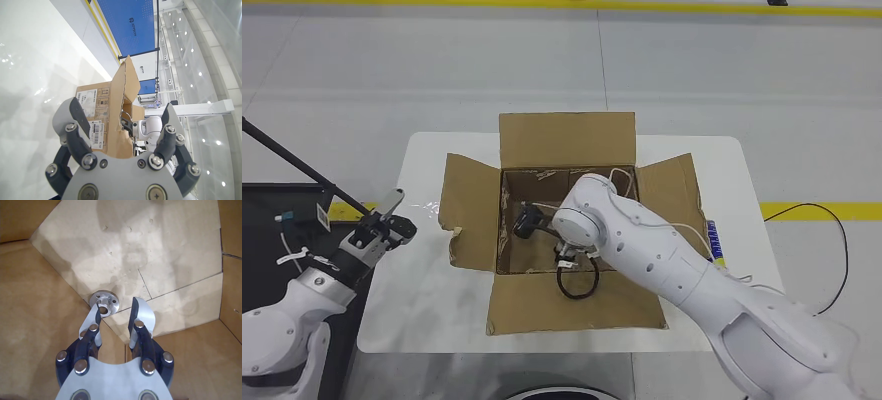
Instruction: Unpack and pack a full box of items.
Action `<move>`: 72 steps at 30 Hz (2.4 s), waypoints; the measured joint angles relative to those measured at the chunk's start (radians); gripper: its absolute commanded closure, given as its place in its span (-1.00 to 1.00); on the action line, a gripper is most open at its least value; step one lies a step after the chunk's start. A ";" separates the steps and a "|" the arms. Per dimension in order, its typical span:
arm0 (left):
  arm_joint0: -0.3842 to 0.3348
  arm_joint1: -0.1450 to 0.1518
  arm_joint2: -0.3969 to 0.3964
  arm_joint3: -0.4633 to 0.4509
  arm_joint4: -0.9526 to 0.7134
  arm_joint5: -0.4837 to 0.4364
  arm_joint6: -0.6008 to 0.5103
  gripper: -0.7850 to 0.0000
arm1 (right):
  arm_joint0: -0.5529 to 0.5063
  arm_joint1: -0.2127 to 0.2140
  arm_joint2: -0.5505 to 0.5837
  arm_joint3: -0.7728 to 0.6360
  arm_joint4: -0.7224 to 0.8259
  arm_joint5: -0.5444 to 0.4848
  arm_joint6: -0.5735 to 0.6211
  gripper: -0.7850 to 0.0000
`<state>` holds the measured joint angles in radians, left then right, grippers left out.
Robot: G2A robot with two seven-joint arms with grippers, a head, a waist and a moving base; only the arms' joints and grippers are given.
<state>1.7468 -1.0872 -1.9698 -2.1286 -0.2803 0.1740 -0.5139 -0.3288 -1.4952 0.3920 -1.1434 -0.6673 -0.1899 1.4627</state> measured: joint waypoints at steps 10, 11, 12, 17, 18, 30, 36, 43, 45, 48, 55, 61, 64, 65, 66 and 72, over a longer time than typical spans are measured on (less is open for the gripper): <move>0.014 -0.002 -0.017 -0.001 -0.016 -0.010 -0.004 -1.00 | -0.005 -0.020 -0.012 0.023 0.004 -0.016 0.035 0.08; 0.016 -0.002 -0.018 -0.002 -0.017 -0.010 -0.004 -1.00 | -0.006 -0.023 -0.013 0.027 0.005 -0.018 0.037 0.08; 0.017 -0.002 -0.019 -0.002 -0.017 -0.011 -0.004 -1.00 | -0.007 -0.024 -0.014 0.029 0.005 -0.020 0.039 0.08; 0.021 -0.003 -0.024 -0.005 -0.020 -0.011 -0.003 -1.00 | -0.010 -0.033 -0.016 0.046 0.008 -0.030 0.048 0.08; 0.021 -0.003 -0.025 -0.006 -0.020 -0.010 -0.003 -1.00 | -0.011 -0.034 -0.017 0.049 0.009 -0.031 0.051 0.09; 0.024 -0.004 -0.030 -0.012 -0.024 -0.009 -0.001 -1.00 | -0.009 -0.059 -0.028 0.096 0.000 -0.037 0.065 0.46; 0.024 -0.005 -0.034 -0.012 -0.025 -0.006 0.000 -1.00 | -0.012 -0.071 -0.031 0.126 -0.003 -0.046 0.062 0.44; 0.024 -0.006 -0.036 -0.011 -0.024 -0.004 0.003 -1.00 | -0.013 -0.082 -0.031 0.157 -0.002 -0.058 0.062 0.72; 0.024 -0.006 -0.036 -0.012 -0.023 -0.003 0.002 -1.00 | -0.015 -0.084 -0.029 0.167 -0.002 -0.062 0.062 1.00; 0.024 -0.006 -0.036 -0.012 -0.023 -0.003 0.005 -1.00 | -0.015 -0.086 -0.025 0.177 -0.002 -0.065 0.058 1.00; 0.025 -0.007 -0.037 -0.015 -0.019 -0.004 0.010 -1.00 | -0.002 -0.078 0.013 0.158 -0.016 -0.055 0.030 1.00; 0.026 -0.008 -0.032 -0.035 -0.009 0.004 0.013 -1.00 | -0.008 -0.037 0.102 0.053 -0.021 -0.048 0.003 1.00; 0.026 -0.008 -0.029 -0.048 -0.002 0.007 0.015 -1.00 | -0.036 -0.005 0.165 -0.039 -0.035 -0.041 -0.006 1.00; 0.027 -0.008 -0.027 -0.054 0.001 0.009 0.016 -1.00 | -0.051 0.010 0.194 -0.081 -0.044 -0.039 -0.007 1.00; 0.027 -0.008 -0.026 -0.058 0.004 0.010 0.017 -1.00 | -0.065 0.021 0.217 -0.114 -0.052 -0.039 -0.006 1.00; 0.037 -0.009 -0.026 -0.092 0.017 0.011 0.030 -1.00 | -0.199 0.102 0.397 -0.360 -0.106 -0.058 0.016 1.00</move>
<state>1.7834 -1.0966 -1.9956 -2.2207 -0.2638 0.1846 -0.4839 -0.5276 -1.3932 0.7887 -1.5037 -0.7734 -0.2483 1.4785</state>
